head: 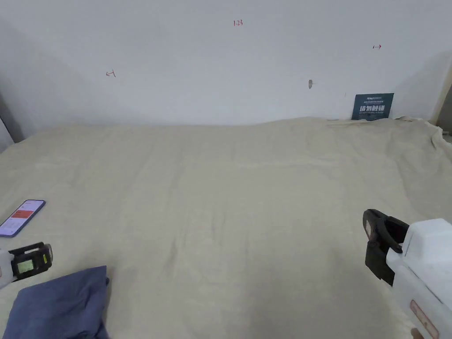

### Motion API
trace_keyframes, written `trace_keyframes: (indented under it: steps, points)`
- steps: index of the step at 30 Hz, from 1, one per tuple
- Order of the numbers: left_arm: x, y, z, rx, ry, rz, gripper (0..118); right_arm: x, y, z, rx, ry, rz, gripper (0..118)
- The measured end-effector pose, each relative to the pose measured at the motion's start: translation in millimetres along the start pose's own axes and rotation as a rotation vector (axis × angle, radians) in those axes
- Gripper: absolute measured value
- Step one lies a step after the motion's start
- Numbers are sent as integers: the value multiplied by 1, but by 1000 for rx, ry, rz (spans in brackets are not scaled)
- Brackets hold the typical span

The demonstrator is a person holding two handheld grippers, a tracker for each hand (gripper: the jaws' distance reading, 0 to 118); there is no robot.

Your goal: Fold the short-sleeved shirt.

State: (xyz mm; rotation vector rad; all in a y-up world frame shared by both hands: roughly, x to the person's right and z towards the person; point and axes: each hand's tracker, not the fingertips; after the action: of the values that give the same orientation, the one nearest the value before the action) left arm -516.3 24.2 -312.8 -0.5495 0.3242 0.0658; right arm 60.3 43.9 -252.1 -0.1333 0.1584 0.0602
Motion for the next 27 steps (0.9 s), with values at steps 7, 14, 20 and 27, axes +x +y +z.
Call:
trace_keyframes:
  steps: [7,14,20,27]
  points:
    - [33,23,73,302,-105,71,118,3,26,13,55,-29,17,0]
    - [74,30,109,456,-129,91,118,7,38,23,98,-35,23,0]
    - [125,15,122,566,-140,26,106,6,41,31,107,-54,24,0]
    - [171,-14,119,630,-195,-41,38,10,40,38,118,-98,28,0]
